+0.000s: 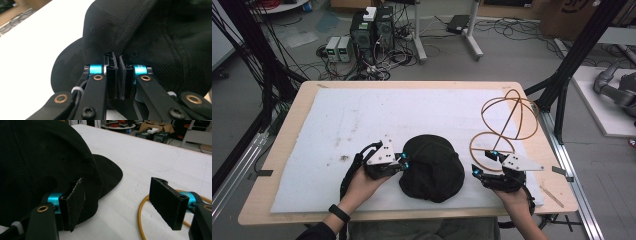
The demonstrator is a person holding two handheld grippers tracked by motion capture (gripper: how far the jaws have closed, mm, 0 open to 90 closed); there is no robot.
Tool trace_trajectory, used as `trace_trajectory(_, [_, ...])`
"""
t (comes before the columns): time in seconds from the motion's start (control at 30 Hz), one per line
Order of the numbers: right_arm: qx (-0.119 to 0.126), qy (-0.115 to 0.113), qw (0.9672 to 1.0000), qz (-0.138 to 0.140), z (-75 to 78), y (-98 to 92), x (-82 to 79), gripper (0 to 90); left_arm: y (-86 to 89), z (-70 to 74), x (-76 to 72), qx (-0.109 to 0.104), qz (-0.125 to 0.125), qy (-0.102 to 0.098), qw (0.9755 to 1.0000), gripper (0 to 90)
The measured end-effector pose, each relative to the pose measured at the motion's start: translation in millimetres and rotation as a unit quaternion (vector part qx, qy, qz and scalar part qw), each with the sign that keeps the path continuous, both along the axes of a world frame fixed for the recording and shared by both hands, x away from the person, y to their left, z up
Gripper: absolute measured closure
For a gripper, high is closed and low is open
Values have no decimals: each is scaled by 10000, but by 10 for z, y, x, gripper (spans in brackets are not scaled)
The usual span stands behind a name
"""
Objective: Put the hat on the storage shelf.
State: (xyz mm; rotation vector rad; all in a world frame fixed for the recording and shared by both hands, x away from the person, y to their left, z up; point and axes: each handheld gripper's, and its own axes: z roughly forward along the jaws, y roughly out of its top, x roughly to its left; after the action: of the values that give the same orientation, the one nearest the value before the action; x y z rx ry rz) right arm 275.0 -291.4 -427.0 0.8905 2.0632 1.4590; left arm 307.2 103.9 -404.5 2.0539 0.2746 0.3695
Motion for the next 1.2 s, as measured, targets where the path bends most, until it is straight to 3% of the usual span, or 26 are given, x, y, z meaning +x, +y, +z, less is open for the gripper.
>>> trace_trajectory(0.23, [116, -71, 9999, 11, 35, -24, -36, 285, 55, 39, 43, -347, 323, 94, 9988, 874])
trace_trajectory(0.6, [133, -59, 9999, 93, 46, -8, -60, 286, 36, 299, 107, -682, 625, -88, 9957, 878])
trace_trajectory(0.77, [152, -97, 9997, 136, 54, -13, -68, 286, 33, 385, 161, -871, 801, -156, 9929, 878])
trace_trajectory(1.0, [162, -64, 9997, 161, 54, -6, -72, 286, 66, 427, 257, -1093, 979, -31, 9892, 879])
trace_trajectory(1.2, [140, -75, 9996, 220, 48, 6, -63, 286, 78, 602, 288, -1201, 1133, -148, 9862, 879])
